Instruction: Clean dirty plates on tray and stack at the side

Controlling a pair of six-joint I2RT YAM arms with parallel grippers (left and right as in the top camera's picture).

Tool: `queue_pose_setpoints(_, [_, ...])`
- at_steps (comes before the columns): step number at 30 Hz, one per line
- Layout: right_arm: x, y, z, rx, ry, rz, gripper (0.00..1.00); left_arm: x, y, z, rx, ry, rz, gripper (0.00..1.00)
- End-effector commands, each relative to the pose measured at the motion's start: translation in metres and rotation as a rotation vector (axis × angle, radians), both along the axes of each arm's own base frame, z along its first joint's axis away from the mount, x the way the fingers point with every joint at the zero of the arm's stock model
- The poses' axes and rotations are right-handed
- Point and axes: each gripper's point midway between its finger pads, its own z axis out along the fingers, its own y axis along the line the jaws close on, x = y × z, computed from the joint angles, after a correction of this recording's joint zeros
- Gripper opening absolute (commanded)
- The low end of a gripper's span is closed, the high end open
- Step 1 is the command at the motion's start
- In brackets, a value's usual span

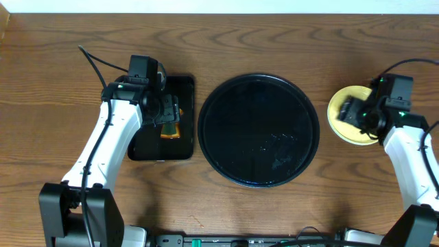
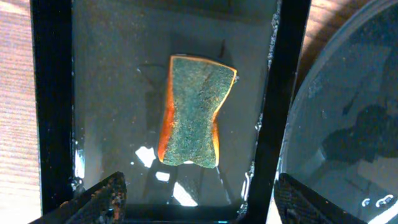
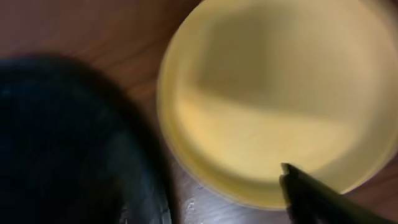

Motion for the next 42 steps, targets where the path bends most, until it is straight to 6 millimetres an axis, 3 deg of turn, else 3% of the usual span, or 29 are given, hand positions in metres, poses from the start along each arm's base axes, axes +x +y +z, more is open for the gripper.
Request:
queue_pose_setpoints(1, [-0.011, 0.035, -0.004, 0.048, 0.037, 0.170, 0.99, -0.009, 0.002, -0.004, 0.013, 0.042, 0.004, 0.78])
queue_pose_setpoints(8, [-0.046, 0.052, -0.016, 0.040, 0.196, 0.192, 0.99, -0.046, 0.012, -0.010, 0.059, 0.194, 0.026, 0.78])
queue_pose_setpoints(14, [-0.066, 0.061, -0.012, -0.018, 0.220, 0.209, 0.99, -0.066, 0.016, -0.004, 0.072, 0.228, 0.025, 0.78])
queue_pose_setpoints(22, [-0.086, 0.079, 0.020, -0.041, -0.022, 0.248, 0.99, -0.083, 0.018, 0.024, 0.047, -0.004, 0.017, 0.78])
queue_pose_setpoints(28, [-0.105, 0.073, 0.062, -0.079, -0.242, 0.233, 0.99, -0.099, 0.019, 0.052, 0.015, -0.276, 0.022, 0.79])
queue_pose_setpoints(33, [-0.114, 0.072, 0.089, -0.075, -0.365, 0.227, 0.99, -0.112, 0.021, 0.072, 0.001, -0.391, 0.024, 0.78])
queue_pose_setpoints(42, [-0.116, 0.071, 0.094, -0.074, -0.390, 0.226, 0.99, -0.116, 0.021, 0.081, -0.005, -0.436, 0.025, 0.79])
